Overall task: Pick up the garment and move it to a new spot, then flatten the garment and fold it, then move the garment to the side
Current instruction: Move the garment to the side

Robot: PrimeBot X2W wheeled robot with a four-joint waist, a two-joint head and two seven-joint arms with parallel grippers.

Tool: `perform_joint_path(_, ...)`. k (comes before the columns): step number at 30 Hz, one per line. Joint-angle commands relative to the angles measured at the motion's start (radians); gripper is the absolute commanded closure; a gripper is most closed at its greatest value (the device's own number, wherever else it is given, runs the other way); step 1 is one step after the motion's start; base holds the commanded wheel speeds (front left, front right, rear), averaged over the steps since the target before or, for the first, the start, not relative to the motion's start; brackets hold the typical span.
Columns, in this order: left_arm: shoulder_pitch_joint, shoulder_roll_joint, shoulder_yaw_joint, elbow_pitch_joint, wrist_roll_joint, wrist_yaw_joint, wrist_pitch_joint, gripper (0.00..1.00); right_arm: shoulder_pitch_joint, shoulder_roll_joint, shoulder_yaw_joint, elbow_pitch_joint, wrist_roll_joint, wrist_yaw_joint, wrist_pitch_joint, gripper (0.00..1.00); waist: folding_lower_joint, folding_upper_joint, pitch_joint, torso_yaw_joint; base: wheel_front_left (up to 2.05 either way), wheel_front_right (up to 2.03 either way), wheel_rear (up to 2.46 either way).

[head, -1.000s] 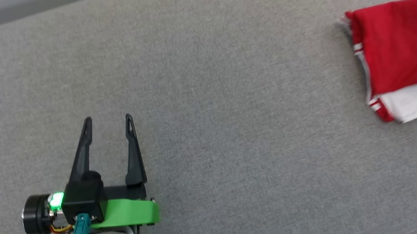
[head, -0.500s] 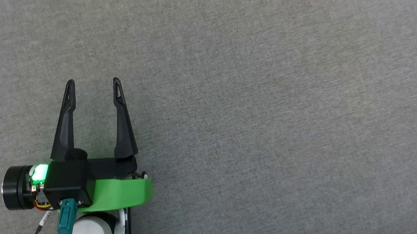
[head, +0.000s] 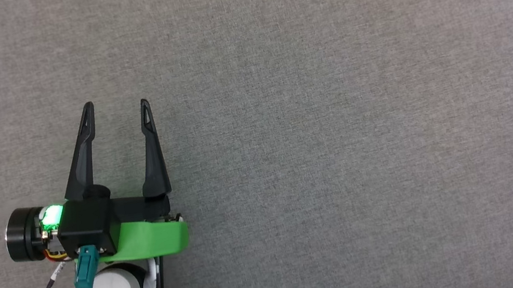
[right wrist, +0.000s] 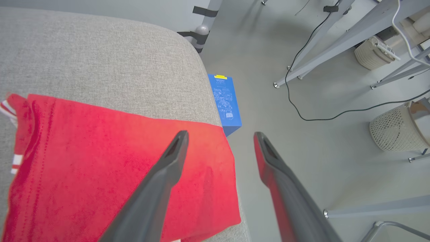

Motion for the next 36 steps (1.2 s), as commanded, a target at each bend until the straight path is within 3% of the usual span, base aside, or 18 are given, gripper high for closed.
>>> perform_joint_path(1, 0.01, 0.006, -0.001, 0.005, -0.008, 0.006, -0.006, 0.0, -0.014, -0.002, 0.008, -0.005, -0.019, -0.001, -0.038, 0.0, -0.0001, -0.0001, -0.037, 0.011, 0.0, 0.0, 0.0)
perform_joint_path(7, 0.051, -0.006, 0.0, 0.026, -0.028, 0.01, -0.006, 0.0, -0.012, 0.02, 0.005, -0.038, -0.081, -0.001, -0.251, 0.0, -0.0001, -0.0001, -0.123, 0.032, 0.0, 0.0, 0.0)
perform_joint_path(12, 0.091, -0.016, 0.007, 0.049, -0.043, 0.014, -0.006, 0.0, 0.002, 0.088, -0.041, -0.071, -0.148, -0.001, -0.38, 0.0, -0.0001, -0.0001, -0.197, 0.06, 0.0, 0.0, 0.0)
perform_joint_path(18, 0.129, -0.027, 0.015, 0.078, -0.055, 0.011, -0.006, 0.0, 0.099, 0.228, -0.166, -0.246, -0.262, -0.001, -0.395, 0.0, -0.0001, -0.0001, -0.274, 0.099, 0.0, 0.0, 0.0)
perform_joint_path(23, 0.159, -0.035, 0.027, 0.1, -0.069, 0.011, -0.006, 0.0, 0.261, 0.398, -0.263, -0.463, -0.355, -0.001, -0.395, 0.0, -0.0001, -0.0001, -0.335, 0.13, 0.0, 0.0, 0.0)
perform_joint_path(30, 0.195, -0.042, 0.047, 0.126, -0.074, 0.007, -0.006, 0.0, 0.455, 0.593, -0.265, -0.649, -0.444, -0.001, -0.396, 0.0, -0.0001, -0.0001, -0.402, 0.16, 0.0, 0.0, 0.0)
perform_joint_path(36, 0.214, -0.046, 0.06, 0.143, -0.075, 0.006, -0.006, 0.0, 0.598, 0.709, -0.226, -0.693, -0.47, -0.001, -0.396, 0.0, -0.0001, -0.0001, -0.443, 0.175, 0.0, 0.0, 0.0)
